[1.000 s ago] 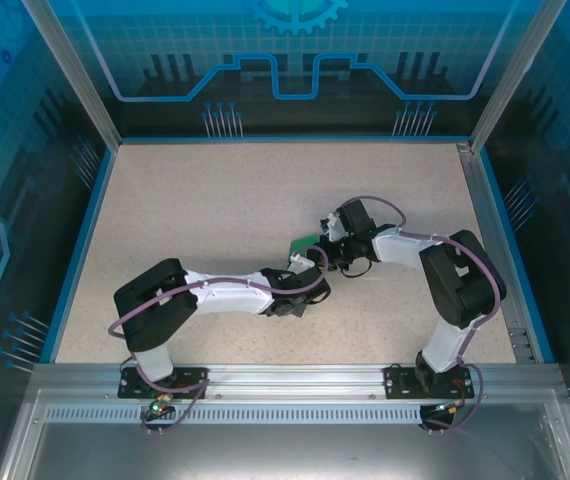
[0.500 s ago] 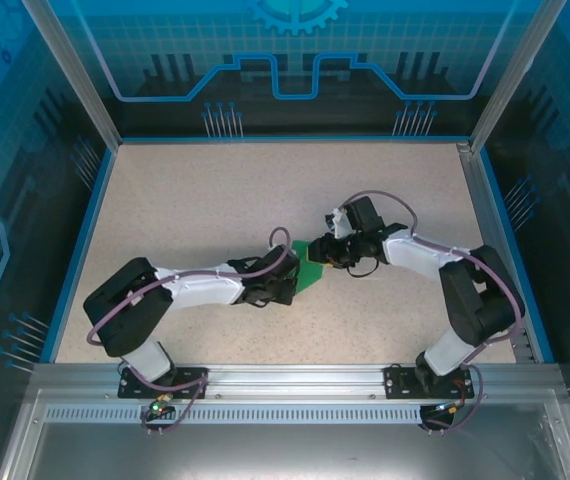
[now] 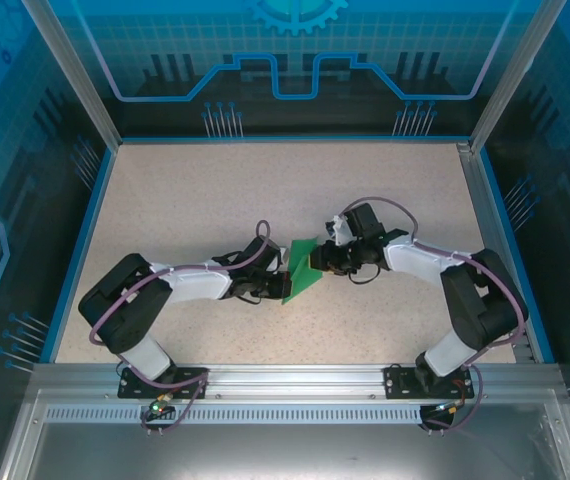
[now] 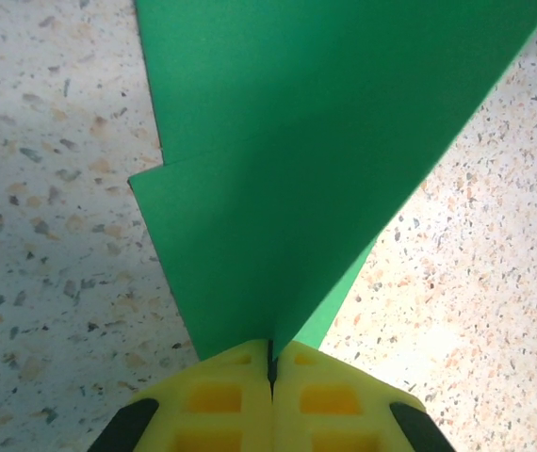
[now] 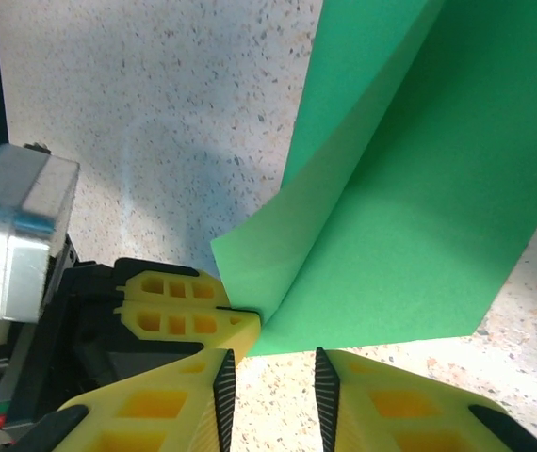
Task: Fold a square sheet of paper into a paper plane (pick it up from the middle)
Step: Fourth fold the wing at the center of the table.
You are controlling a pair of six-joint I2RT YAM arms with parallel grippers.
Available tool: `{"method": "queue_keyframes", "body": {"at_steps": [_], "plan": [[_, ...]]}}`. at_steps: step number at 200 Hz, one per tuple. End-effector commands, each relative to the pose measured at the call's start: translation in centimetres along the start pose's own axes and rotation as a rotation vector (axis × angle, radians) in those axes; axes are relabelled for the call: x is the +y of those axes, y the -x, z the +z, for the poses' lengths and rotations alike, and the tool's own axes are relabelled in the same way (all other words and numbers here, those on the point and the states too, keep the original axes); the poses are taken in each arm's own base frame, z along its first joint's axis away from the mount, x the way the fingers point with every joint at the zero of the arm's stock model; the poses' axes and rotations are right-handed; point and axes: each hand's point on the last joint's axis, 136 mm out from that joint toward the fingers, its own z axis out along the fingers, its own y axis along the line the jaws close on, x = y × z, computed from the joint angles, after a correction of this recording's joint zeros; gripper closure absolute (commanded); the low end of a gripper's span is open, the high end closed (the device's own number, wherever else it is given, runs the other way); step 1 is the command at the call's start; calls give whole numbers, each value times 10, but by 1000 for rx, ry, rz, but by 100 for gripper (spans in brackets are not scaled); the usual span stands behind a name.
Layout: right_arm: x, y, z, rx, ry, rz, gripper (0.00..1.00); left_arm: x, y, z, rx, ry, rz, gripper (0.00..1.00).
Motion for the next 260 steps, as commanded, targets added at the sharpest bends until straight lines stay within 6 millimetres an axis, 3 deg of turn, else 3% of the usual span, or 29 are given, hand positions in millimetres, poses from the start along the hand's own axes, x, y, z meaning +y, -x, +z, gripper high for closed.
{"method": "queue_keyframes", "body": {"at_steps": [1,131,135,179,260], "plan": [[7,-2,7,20,12,-23,71,-8,0,-5,4,-73,-28,95],[8,-3,24,37,29,-18,79,-7,-2,0,70,-173,-92,95],[17,6,23,22,44,-33,79,-6,-2,0,70,-174,-93,95],[25,11,28,29,73,-40,80,-4,0,1,74,-180,-109,95],[27,14,42,65,81,-44,79,1,-9,3,97,-170,-98,90]]}}
